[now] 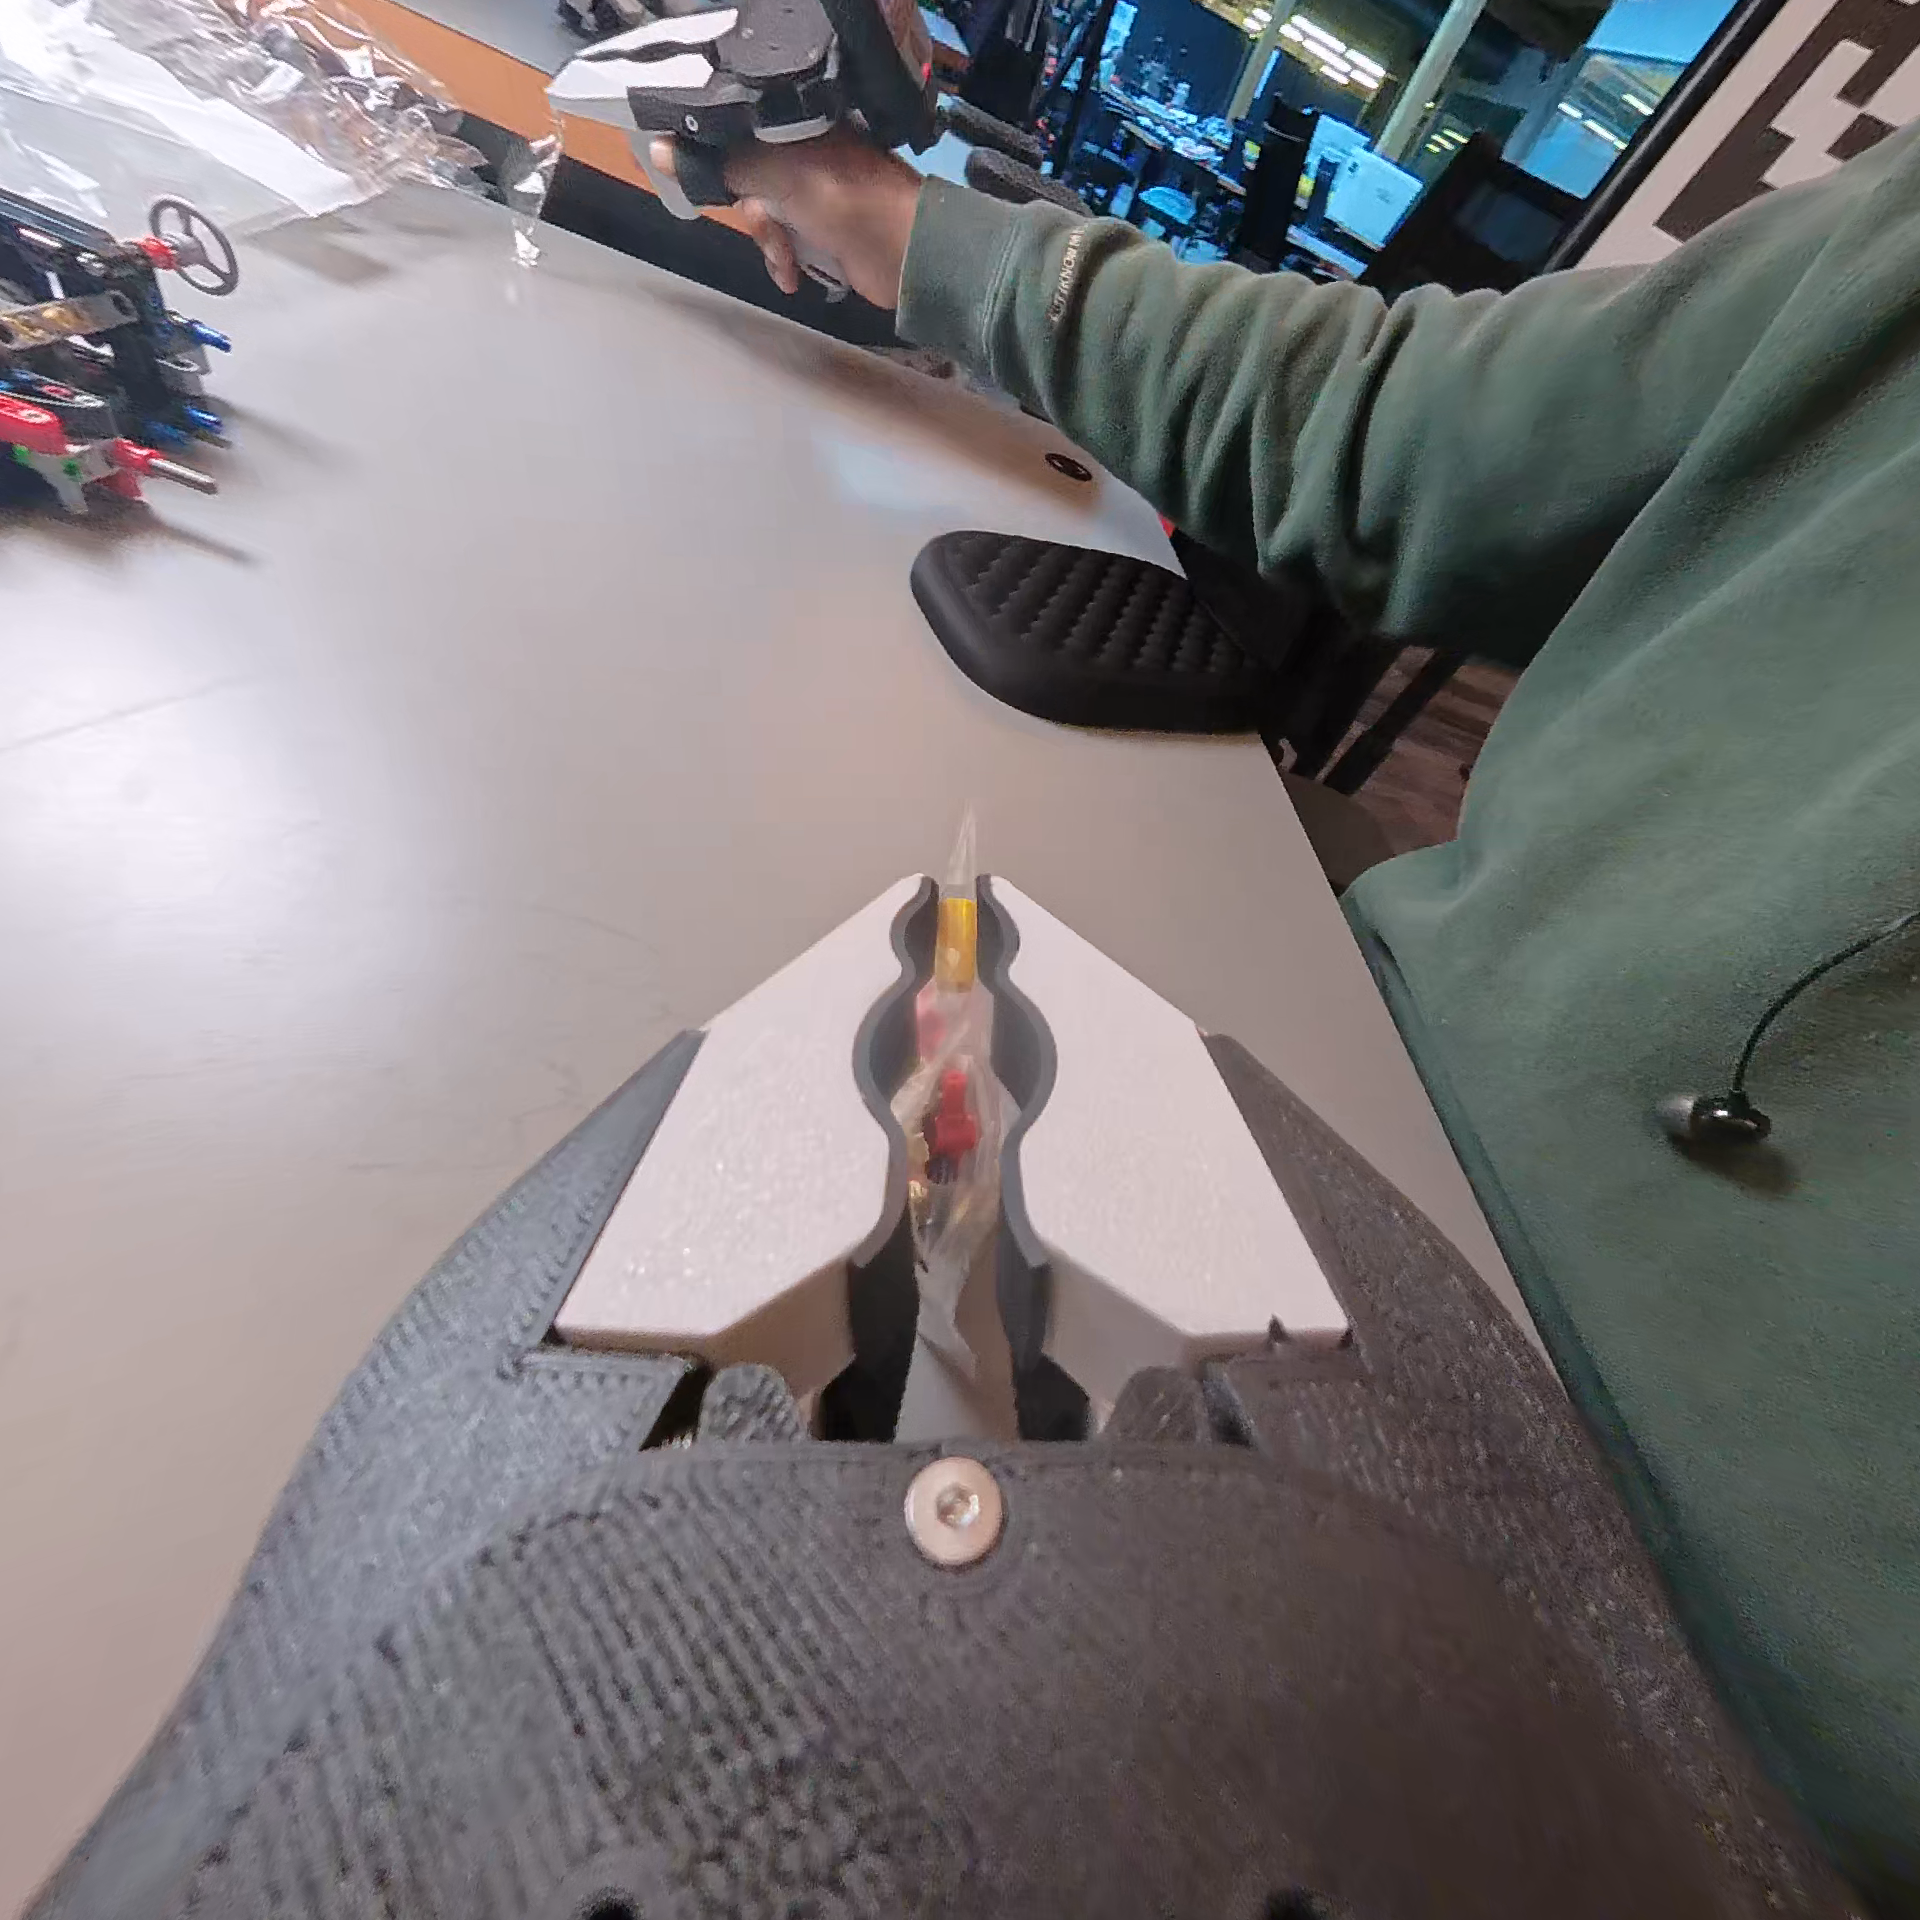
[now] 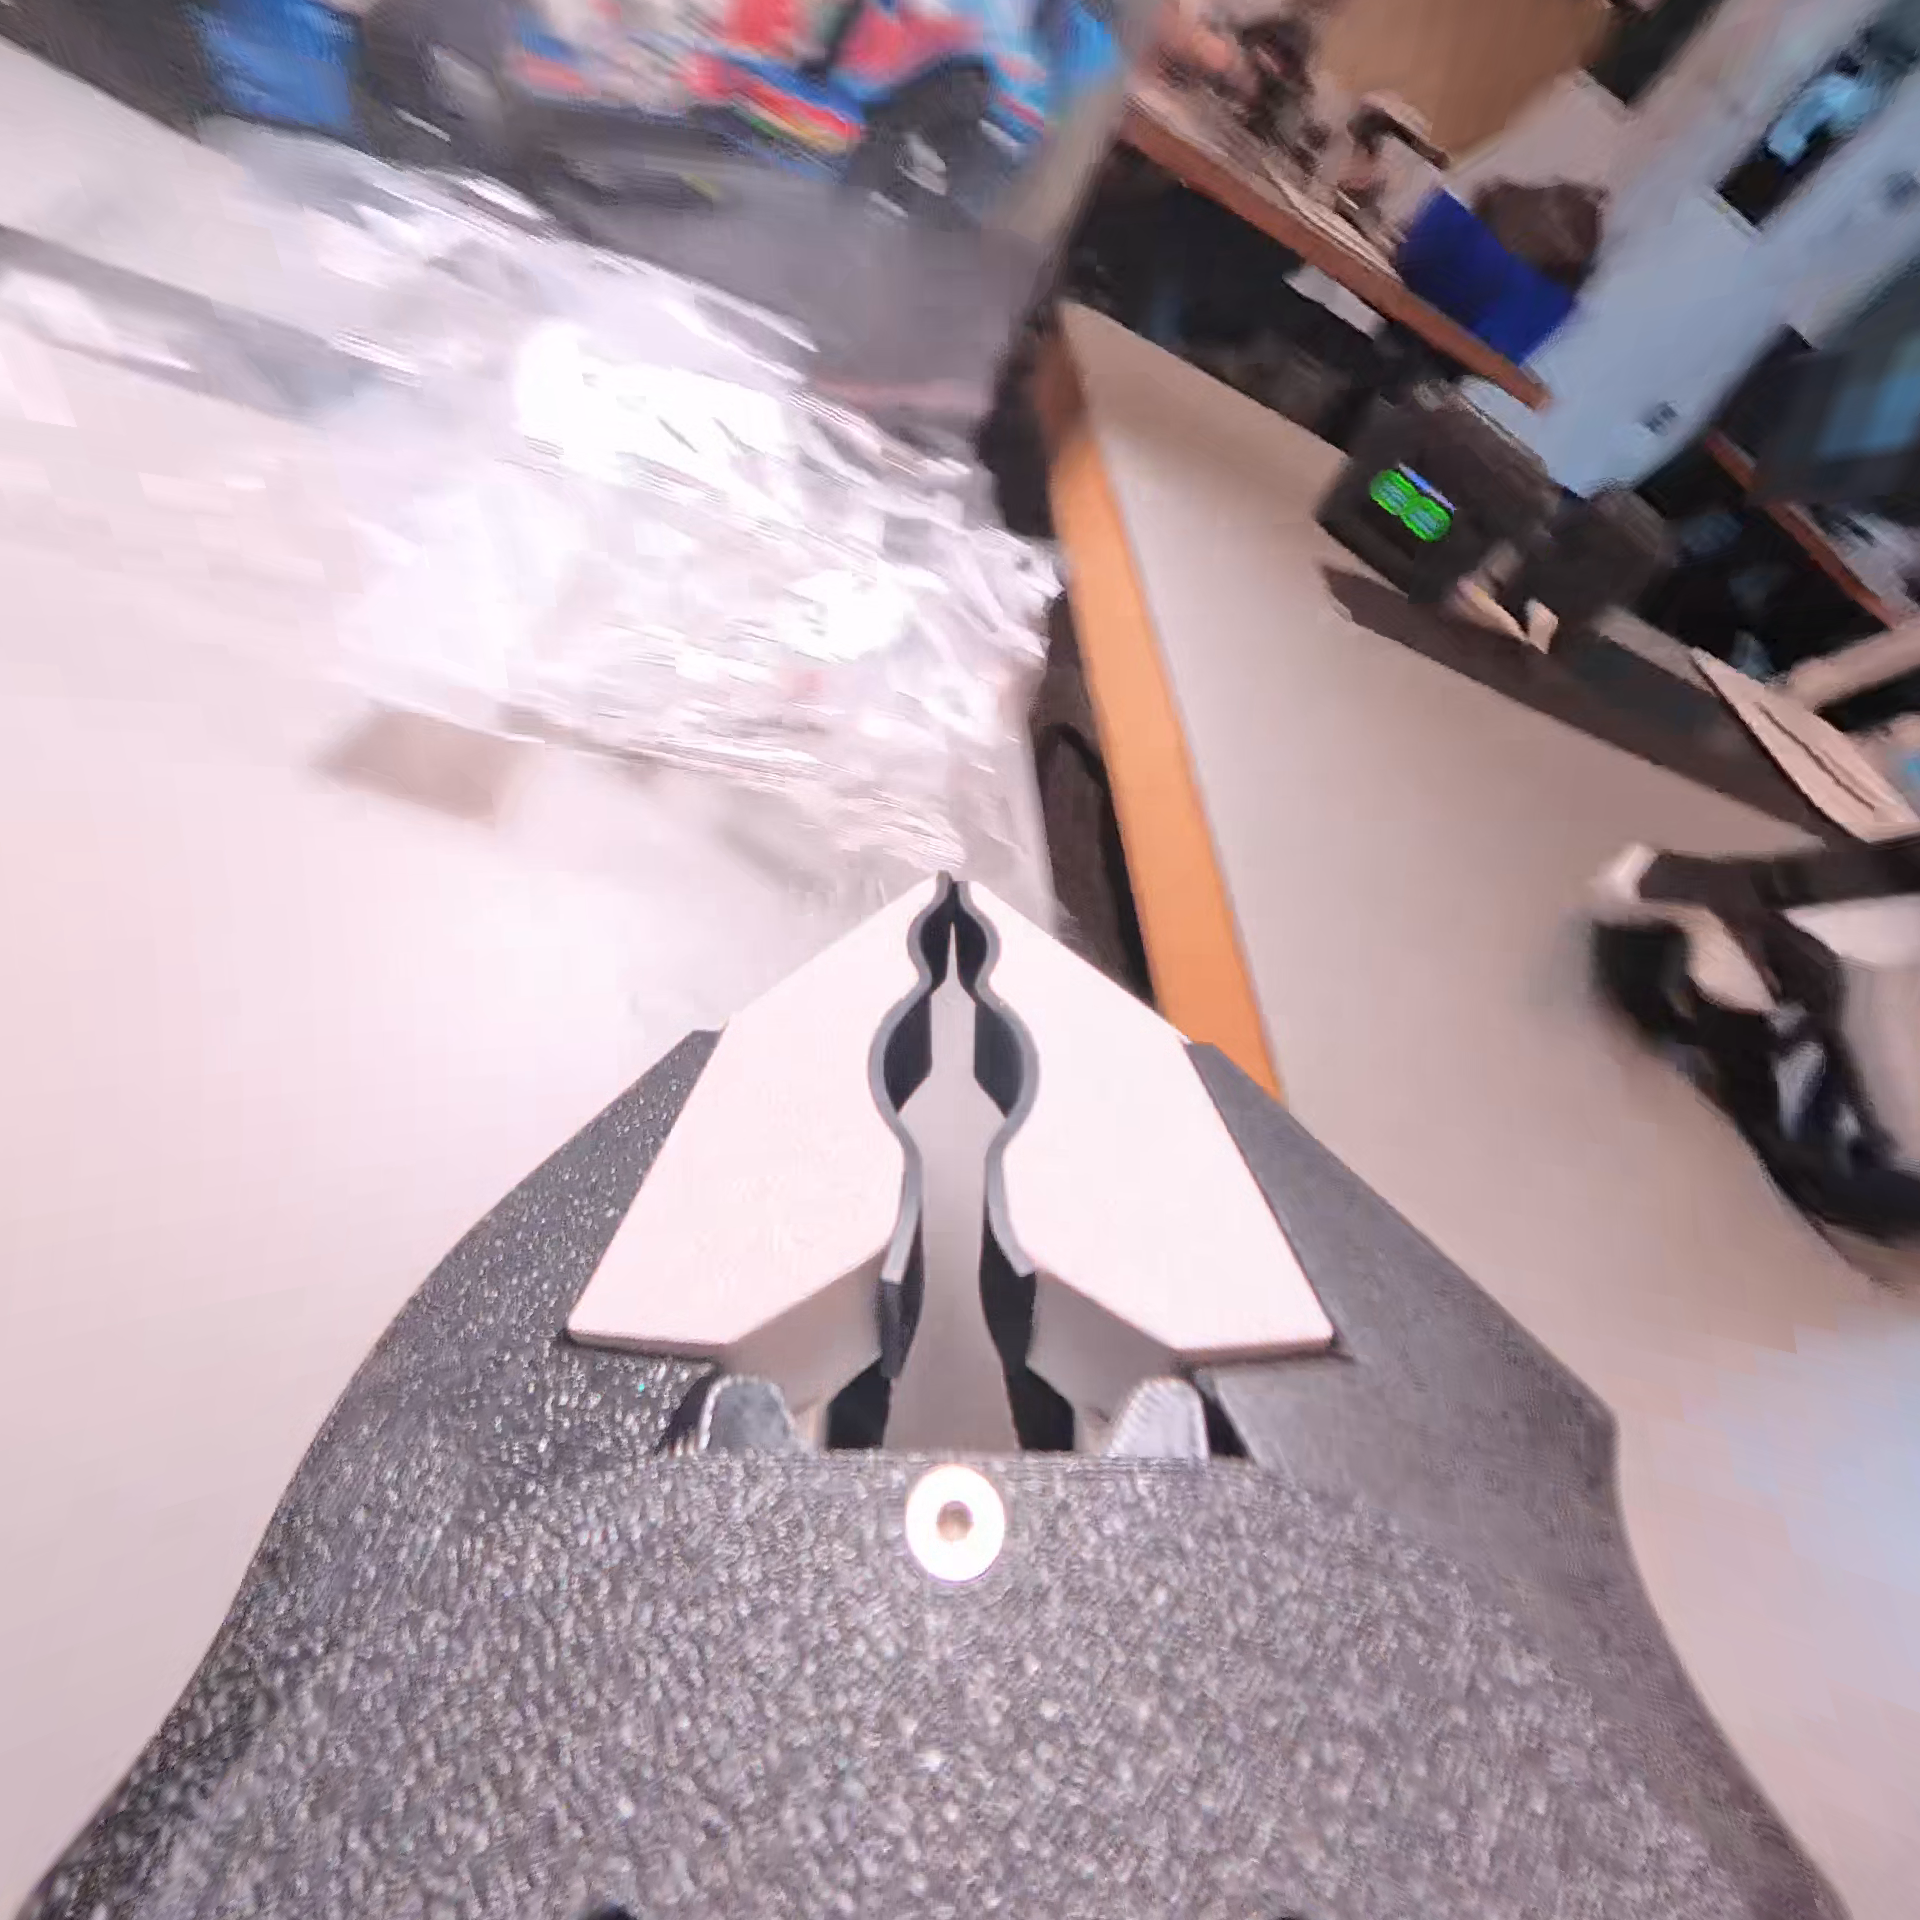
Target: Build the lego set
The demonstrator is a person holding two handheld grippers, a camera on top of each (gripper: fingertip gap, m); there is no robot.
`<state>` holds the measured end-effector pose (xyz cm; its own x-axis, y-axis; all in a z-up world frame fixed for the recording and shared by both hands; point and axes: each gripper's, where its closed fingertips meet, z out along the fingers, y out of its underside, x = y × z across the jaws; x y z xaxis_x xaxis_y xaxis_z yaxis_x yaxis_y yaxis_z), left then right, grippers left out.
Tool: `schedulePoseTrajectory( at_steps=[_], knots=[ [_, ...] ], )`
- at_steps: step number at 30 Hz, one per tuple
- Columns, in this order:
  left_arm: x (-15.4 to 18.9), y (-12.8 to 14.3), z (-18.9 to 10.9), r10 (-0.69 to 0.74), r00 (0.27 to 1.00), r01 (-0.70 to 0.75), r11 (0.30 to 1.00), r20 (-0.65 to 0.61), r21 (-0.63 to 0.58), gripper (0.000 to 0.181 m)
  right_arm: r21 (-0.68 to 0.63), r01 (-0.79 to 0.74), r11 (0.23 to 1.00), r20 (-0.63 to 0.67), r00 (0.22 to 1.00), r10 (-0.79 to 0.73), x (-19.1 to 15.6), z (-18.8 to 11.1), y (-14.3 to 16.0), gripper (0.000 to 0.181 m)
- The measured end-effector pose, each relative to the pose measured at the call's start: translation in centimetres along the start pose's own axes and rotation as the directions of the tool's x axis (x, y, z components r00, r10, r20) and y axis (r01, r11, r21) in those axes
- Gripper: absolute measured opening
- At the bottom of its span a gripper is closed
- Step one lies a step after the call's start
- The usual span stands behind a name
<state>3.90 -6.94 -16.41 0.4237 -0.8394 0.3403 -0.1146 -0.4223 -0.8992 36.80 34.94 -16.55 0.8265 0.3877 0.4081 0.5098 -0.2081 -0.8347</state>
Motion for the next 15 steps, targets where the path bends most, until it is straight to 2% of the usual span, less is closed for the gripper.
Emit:
schedulePoseTrajectory(
  at_steps=[2,5,7,10,12,15],
  knots=[
    [0.0,0.0,-0.2,0.001,1.0,-0.001,1.0,0.023,0.005,0.005,-0.07,0.007,0.997,-0.078,0.997,-0.012,2.2,1.6,1.4,0.0],
    [-0.1,0.3,-0.7,-0.003,0.998,0.003,1.0,0.059,0.01,0.005,-0.221,0.082,0.972,-0.156,0.981,-0.118,4.4,2.9,3.9,0.0],
    [-0.4,0.5,-1.1,-0.013,0.996,0.012,1.0,0.087,0.015,0.005,-0.238,0.105,0.966,-0.156,0.977,-0.145,4.2,3.1,3.7,0.003],
    [-0.6,0.6,-1.6,-0.026,0.993,0.023,0.999,0.116,0.024,0.005,-0.241,0.147,0.959,-0.183,0.964,-0.194,4.0,2.4,2.5,0.025],
    [-0.9,0.6,-1.9,-0.033,0.991,0.03,0.999,0.129,0.029,0.005,-0.255,0.121,0.959,-0.172,0.971,-0.169,3.7,1.8,2.2,0.039],
    [-1.1,0.6,-2.0,-0.045,0.989,0.041,0.999,0.142,0.032,0.005,-0.187,0.077,0.979,-0.142,0.984,-0.105,3.2,0.7,0.7,0.04]
  ],
)
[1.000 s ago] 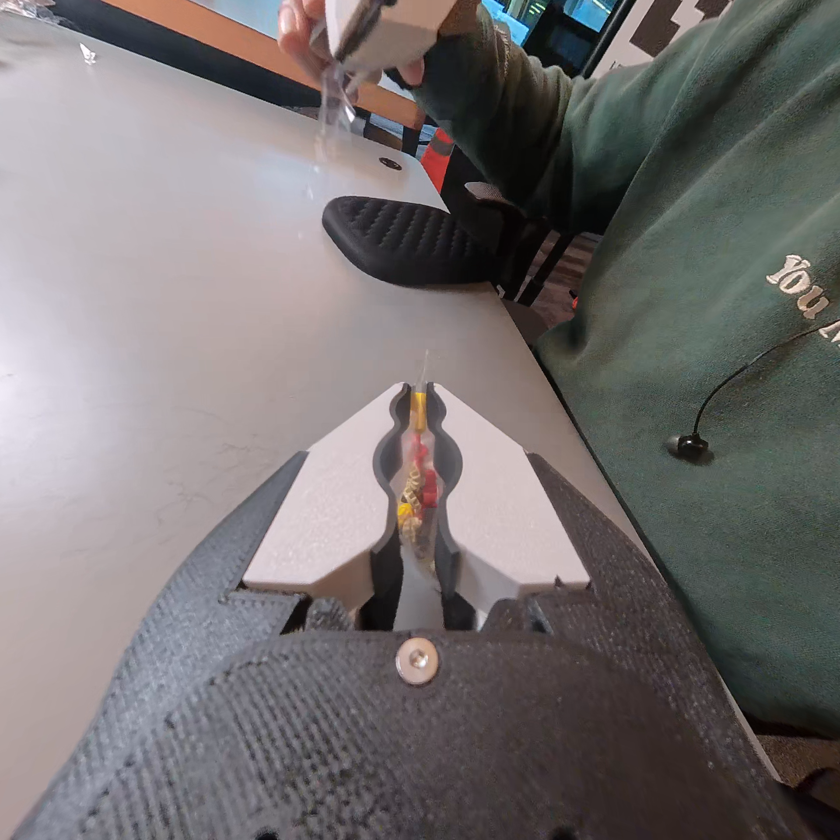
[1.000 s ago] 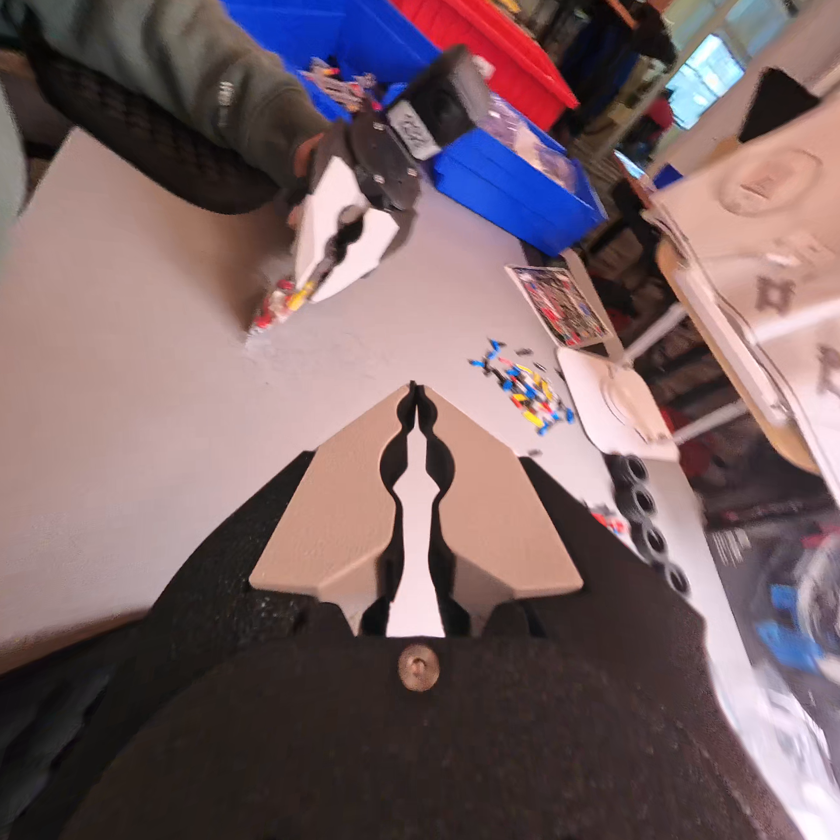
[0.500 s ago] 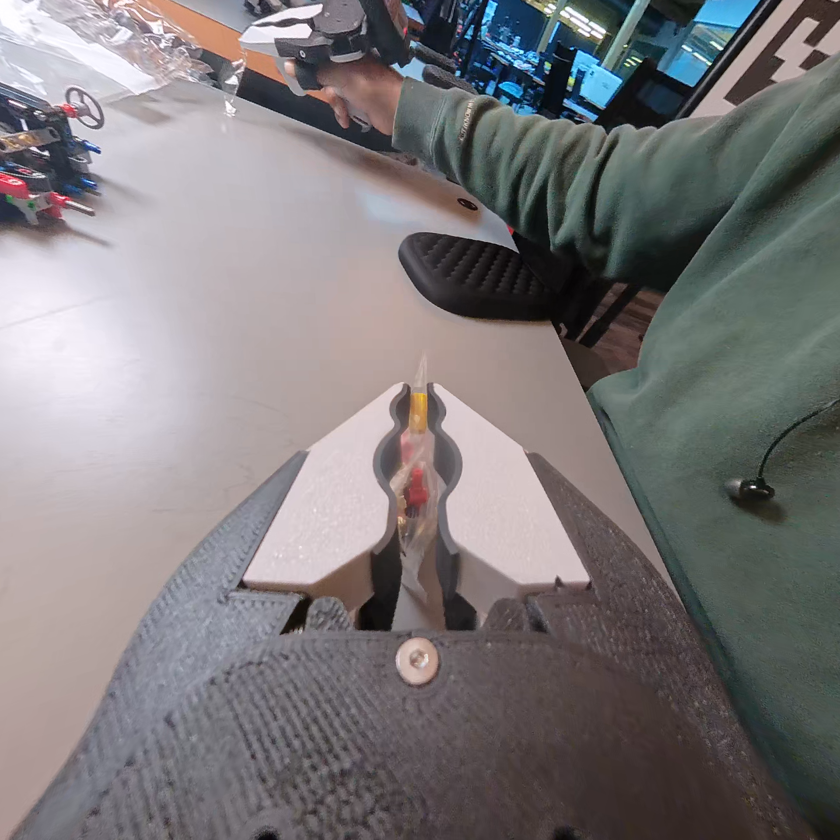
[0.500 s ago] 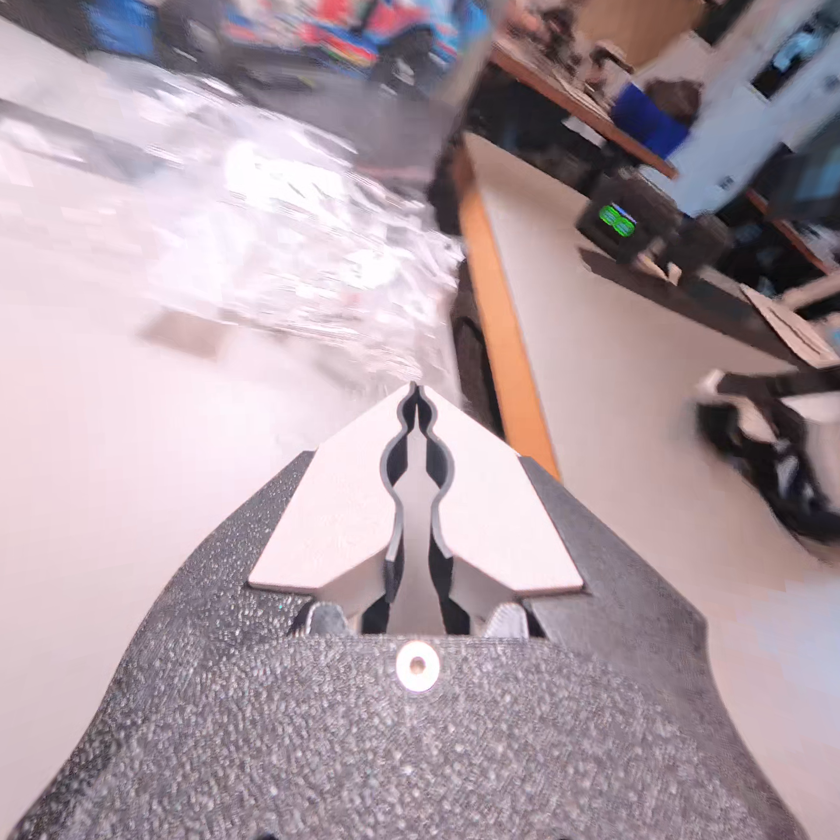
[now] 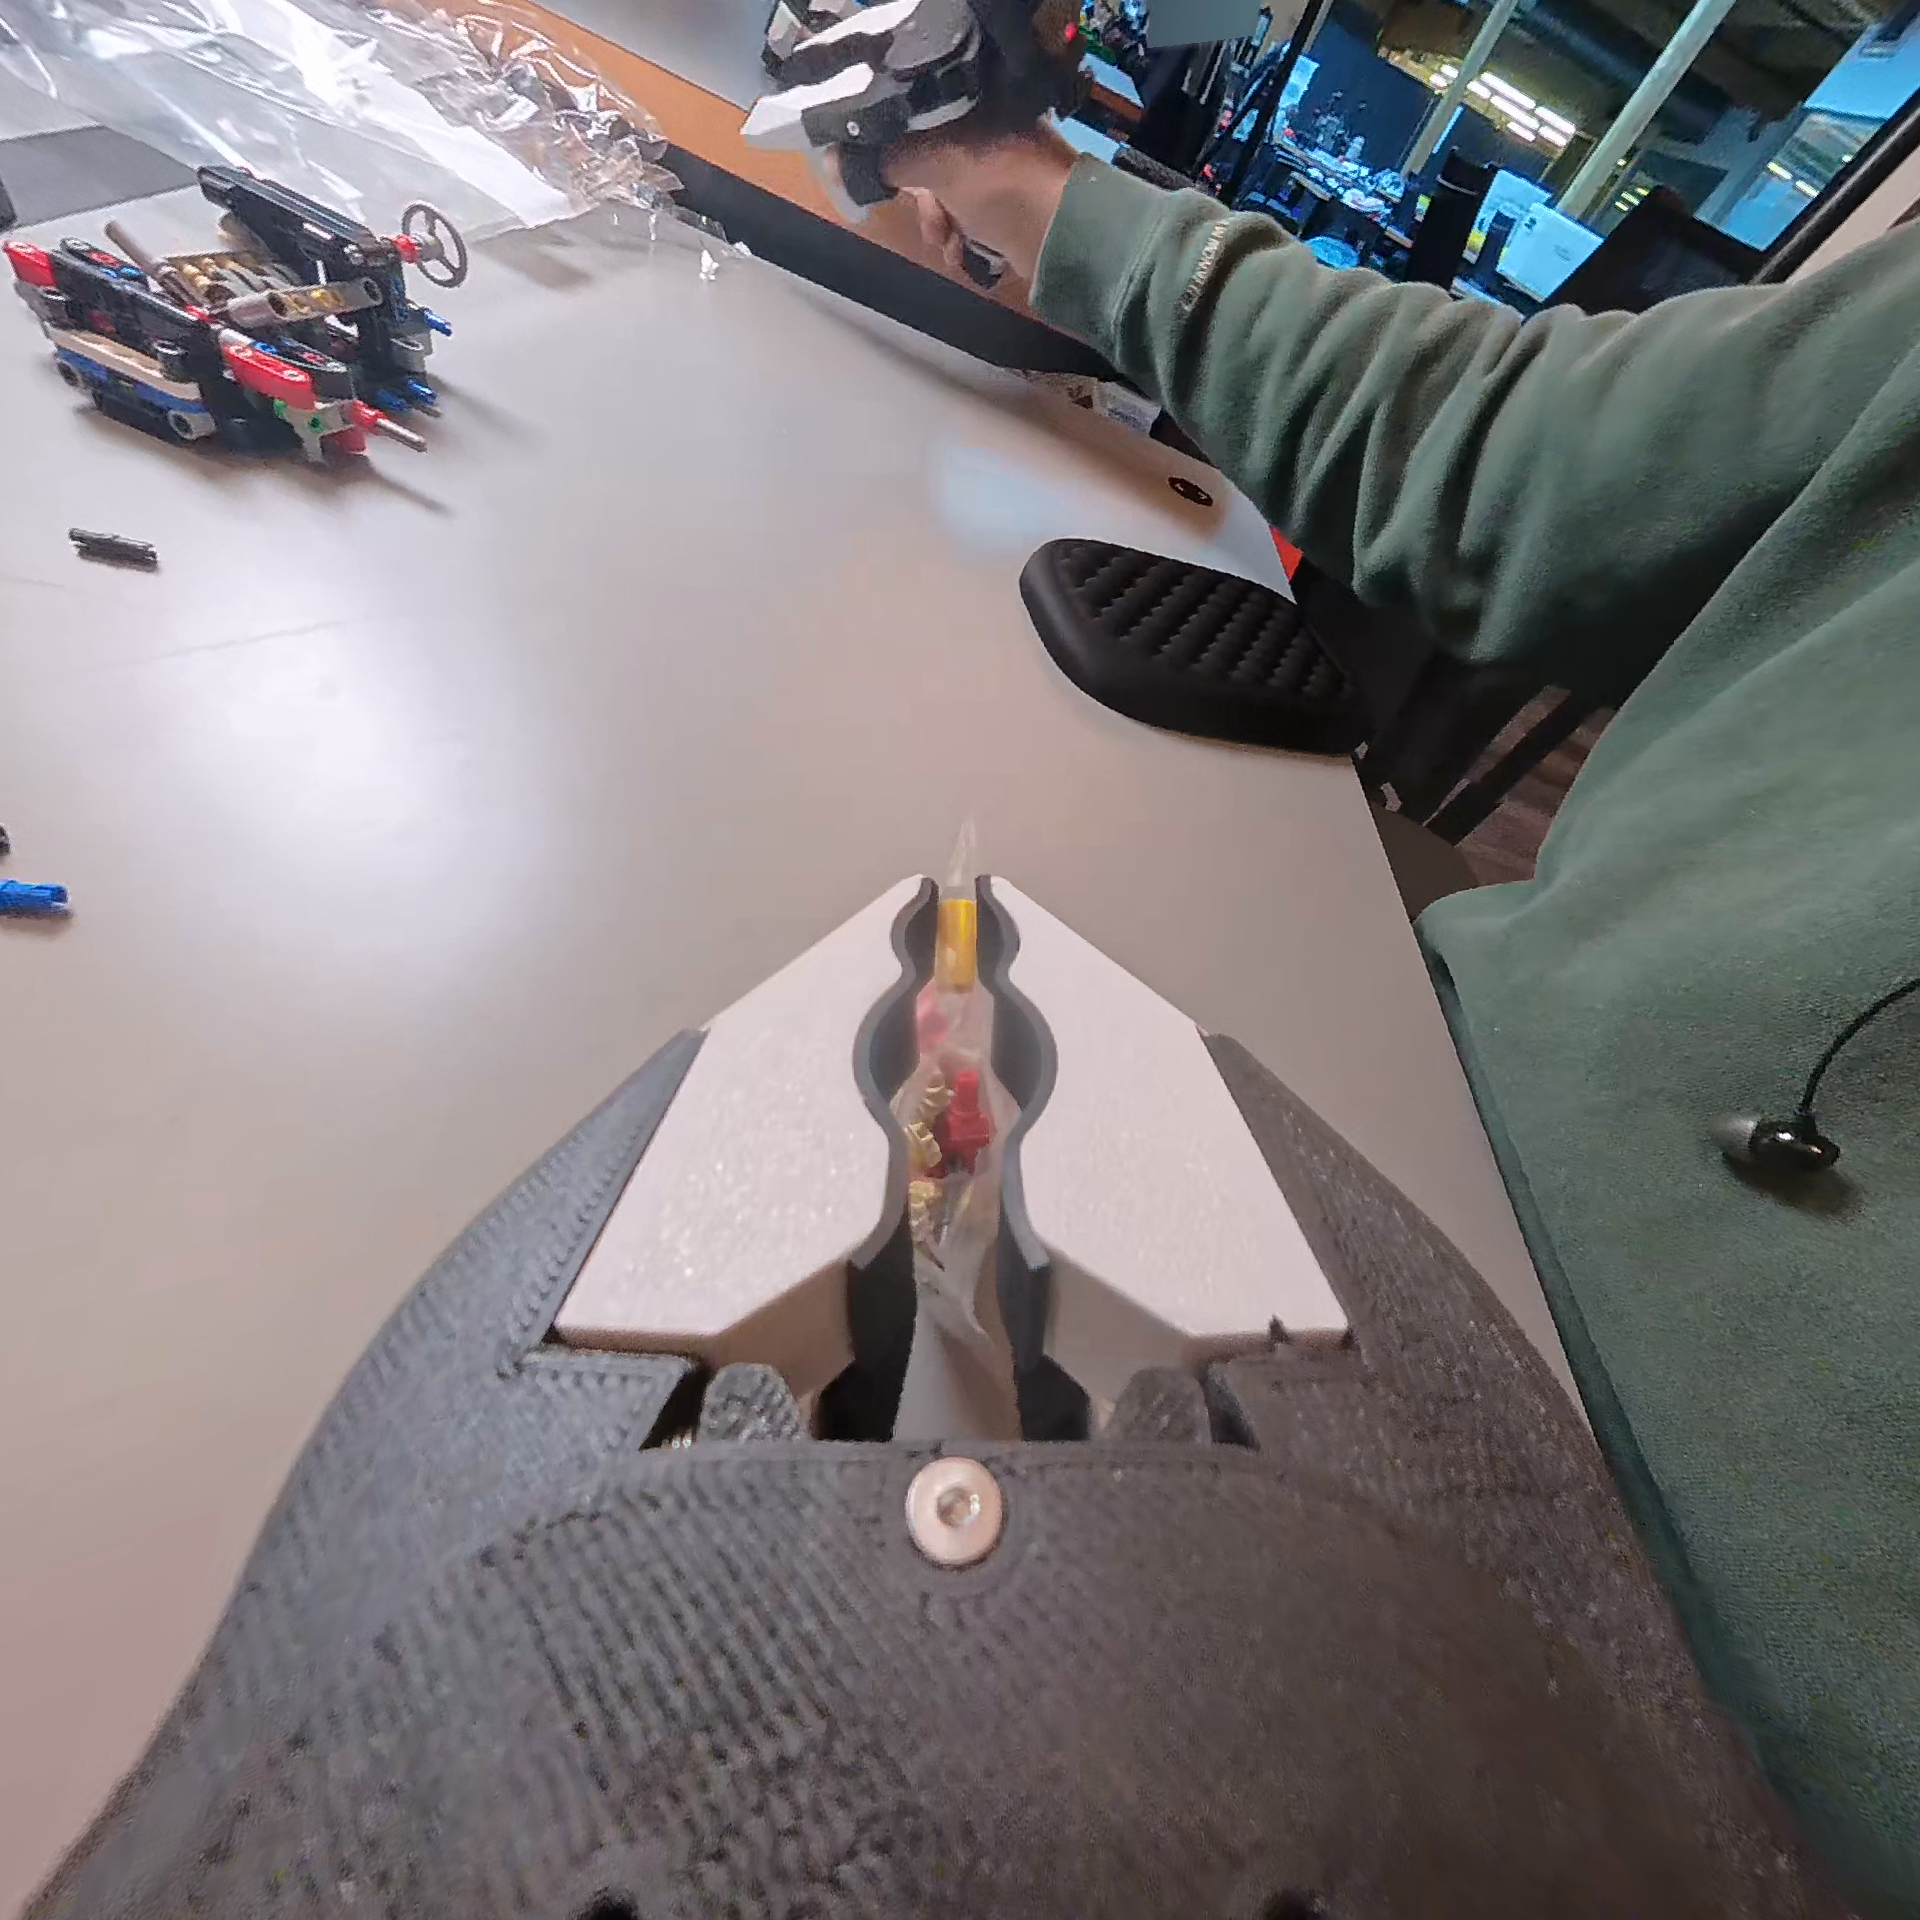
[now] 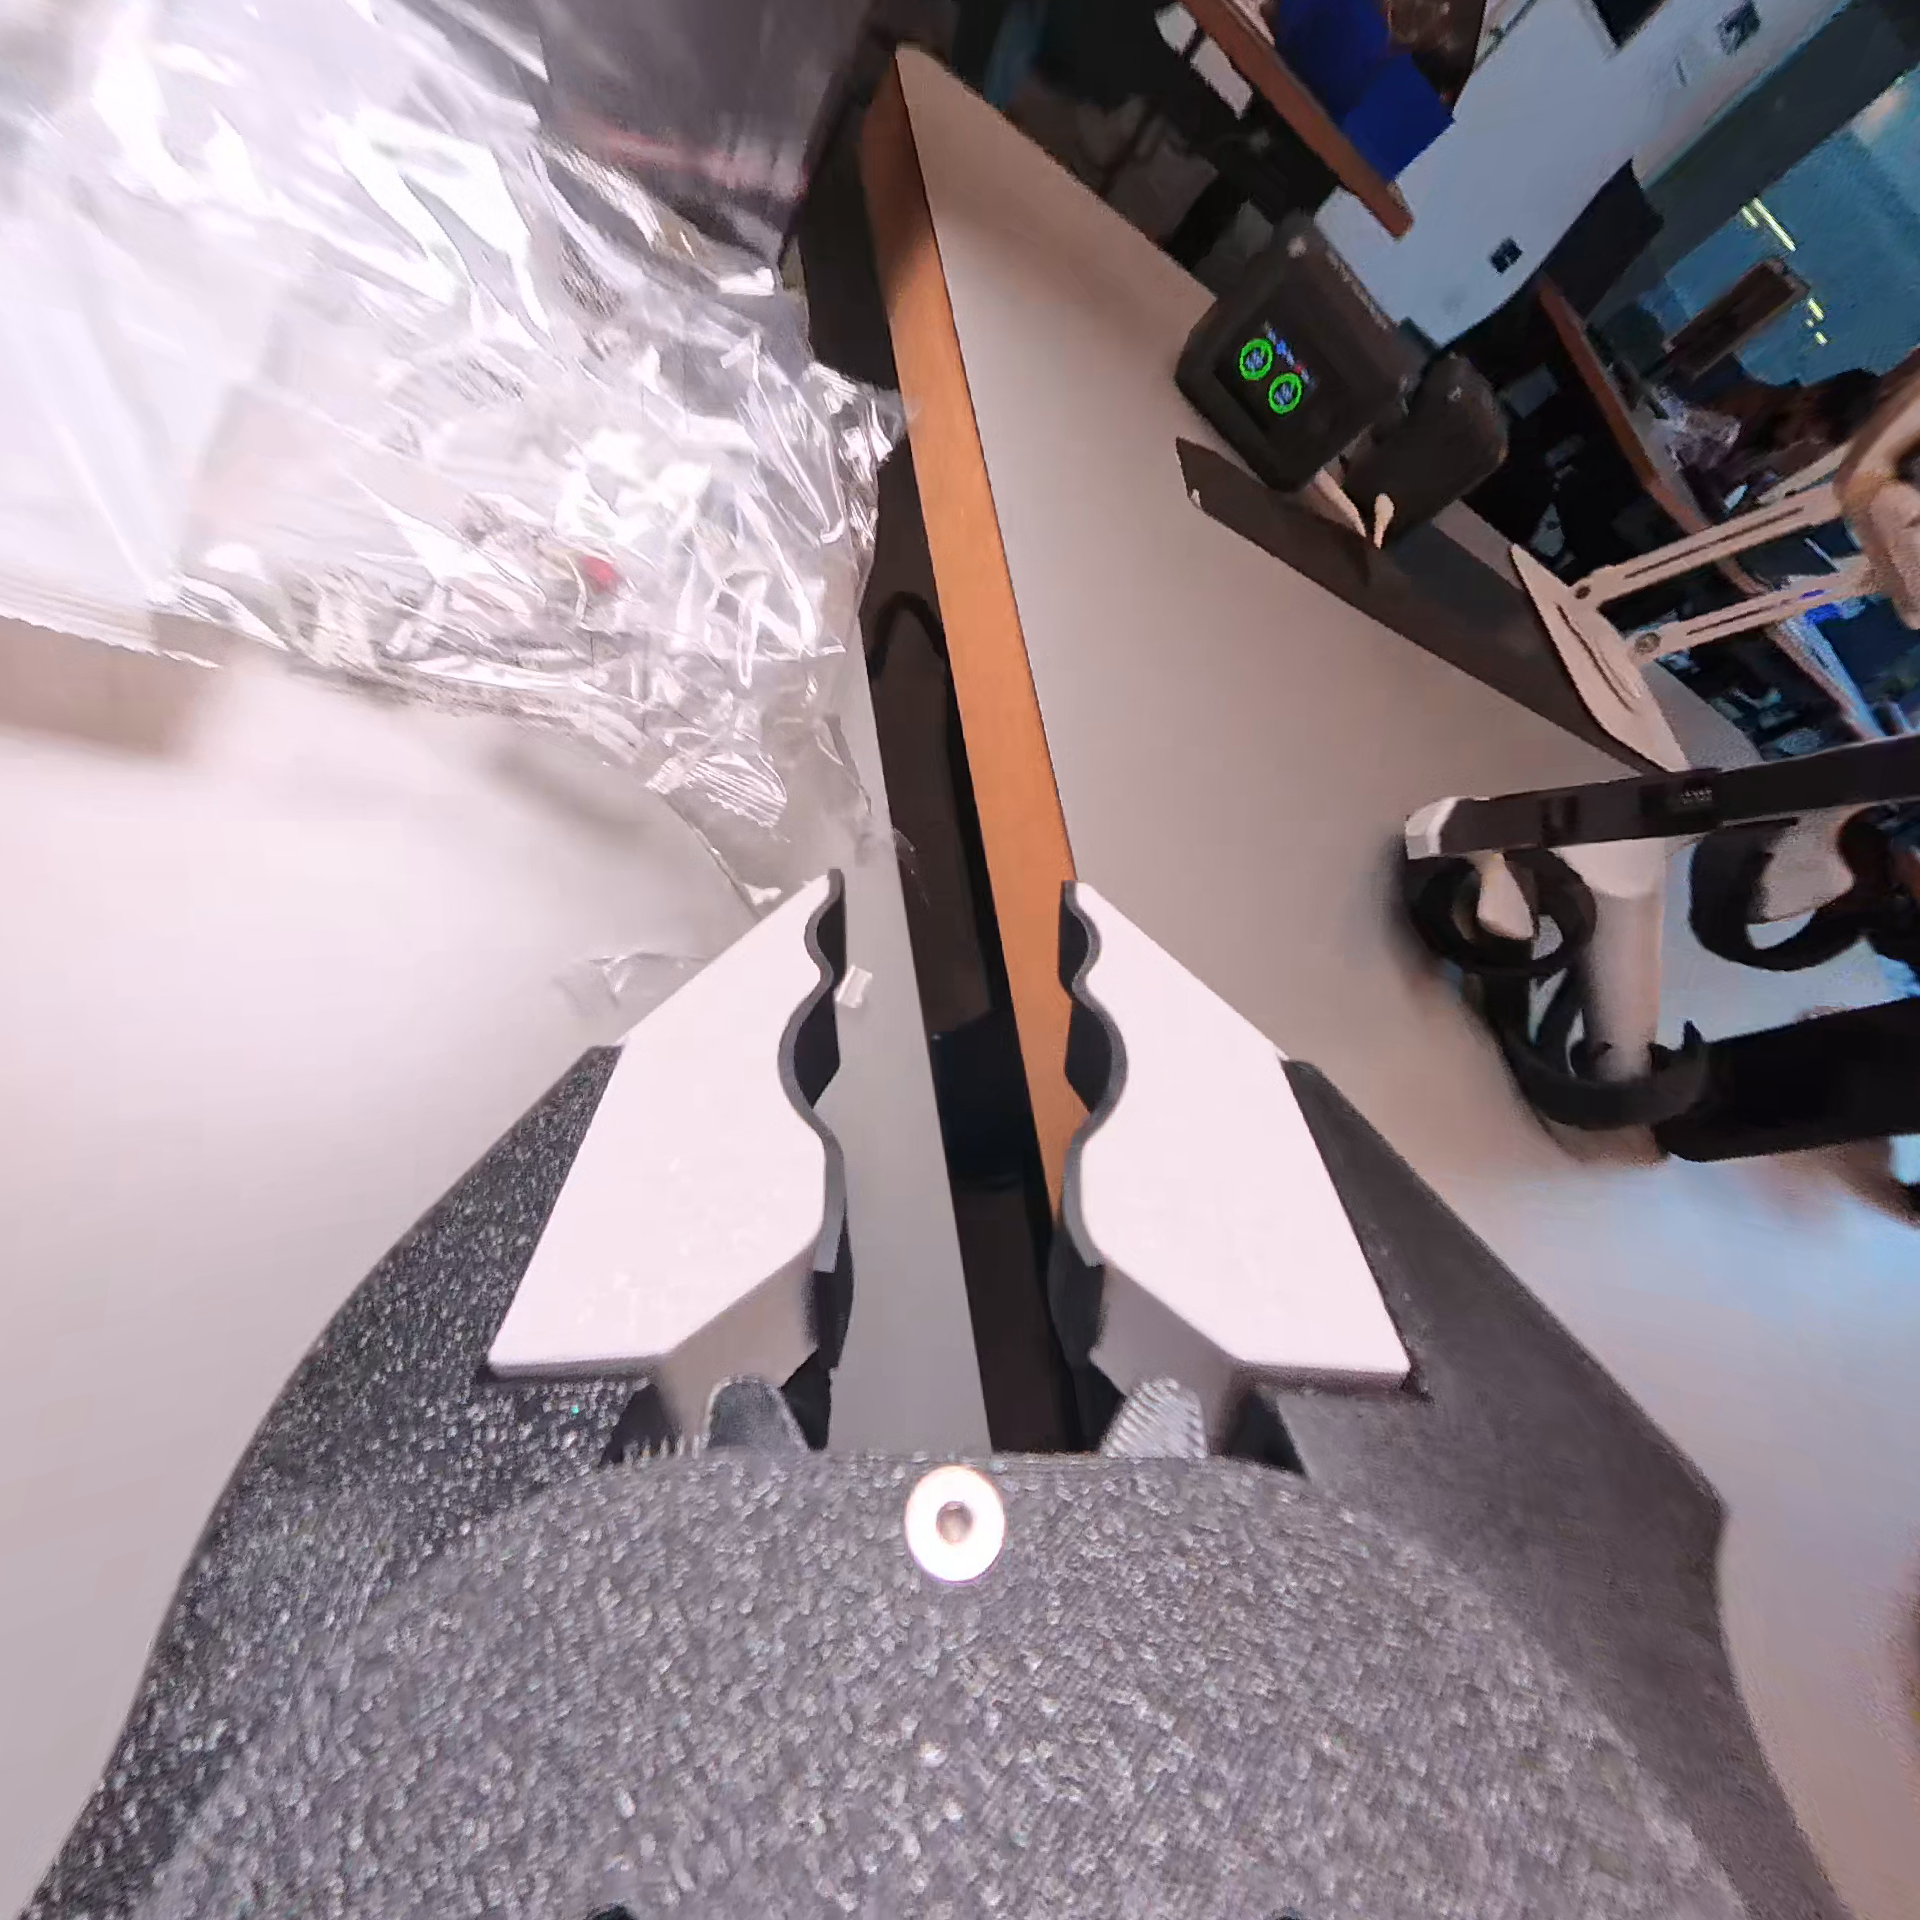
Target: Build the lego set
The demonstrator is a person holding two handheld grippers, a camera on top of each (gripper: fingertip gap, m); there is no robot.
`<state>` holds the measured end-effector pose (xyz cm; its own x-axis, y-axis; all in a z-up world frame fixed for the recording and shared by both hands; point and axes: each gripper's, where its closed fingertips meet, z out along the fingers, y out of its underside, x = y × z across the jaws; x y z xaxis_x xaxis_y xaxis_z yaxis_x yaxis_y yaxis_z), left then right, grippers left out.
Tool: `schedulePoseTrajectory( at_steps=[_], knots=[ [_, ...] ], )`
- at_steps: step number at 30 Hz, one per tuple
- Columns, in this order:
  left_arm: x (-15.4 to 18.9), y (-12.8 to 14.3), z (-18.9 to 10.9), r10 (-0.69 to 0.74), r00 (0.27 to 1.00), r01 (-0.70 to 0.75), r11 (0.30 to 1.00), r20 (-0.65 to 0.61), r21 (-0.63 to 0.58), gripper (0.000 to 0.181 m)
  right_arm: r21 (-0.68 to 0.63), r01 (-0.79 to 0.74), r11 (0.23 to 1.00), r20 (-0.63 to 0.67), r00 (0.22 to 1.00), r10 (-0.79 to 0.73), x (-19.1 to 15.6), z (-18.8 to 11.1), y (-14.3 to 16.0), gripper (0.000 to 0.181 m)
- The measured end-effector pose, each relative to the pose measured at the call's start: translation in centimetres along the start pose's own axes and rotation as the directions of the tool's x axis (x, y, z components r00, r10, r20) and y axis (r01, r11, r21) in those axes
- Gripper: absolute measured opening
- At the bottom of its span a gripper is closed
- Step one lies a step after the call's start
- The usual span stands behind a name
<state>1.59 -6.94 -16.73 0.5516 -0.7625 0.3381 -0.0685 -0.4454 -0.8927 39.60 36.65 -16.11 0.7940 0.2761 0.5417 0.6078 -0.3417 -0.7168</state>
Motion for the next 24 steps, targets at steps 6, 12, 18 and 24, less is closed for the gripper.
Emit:
schedulePoseTrajectory(
  at_steps=[6,12,18,24],
  knots=[
    [-1.0,-1.0,-0.9,0.002,0.997,-0.005,0.999,0.071,0.04,0.005,0.29,-0.183,0.94,0.348,0.935,0.074,-6.6,-6.9,-6.3,0.033],
    [-1.4,-1.8,-1.4,0.033,0.993,-0.041,0.997,0.116,0.066,0.005,0.409,-0.37,0.835,0.852,0.482,-0.204,-23.9,-23.4,-12.9,0.033],
    [-0.4,-2.5,-1.5,0.036,0.997,-0.044,0.994,0.069,0.105,0.005,0.607,-0.098,0.789,0.791,-0.022,-0.612,-42.0,-35.8,-7.6,0.049],
    [-1.9,-3.0,-3.8,0.003,0.991,-0.022,0.99,0.136,0.139,0.005,0.629,-0.069,0.774,0.767,-0.11,-0.633,-47.5,-36.8,-8.7,0.005]
  ],
)
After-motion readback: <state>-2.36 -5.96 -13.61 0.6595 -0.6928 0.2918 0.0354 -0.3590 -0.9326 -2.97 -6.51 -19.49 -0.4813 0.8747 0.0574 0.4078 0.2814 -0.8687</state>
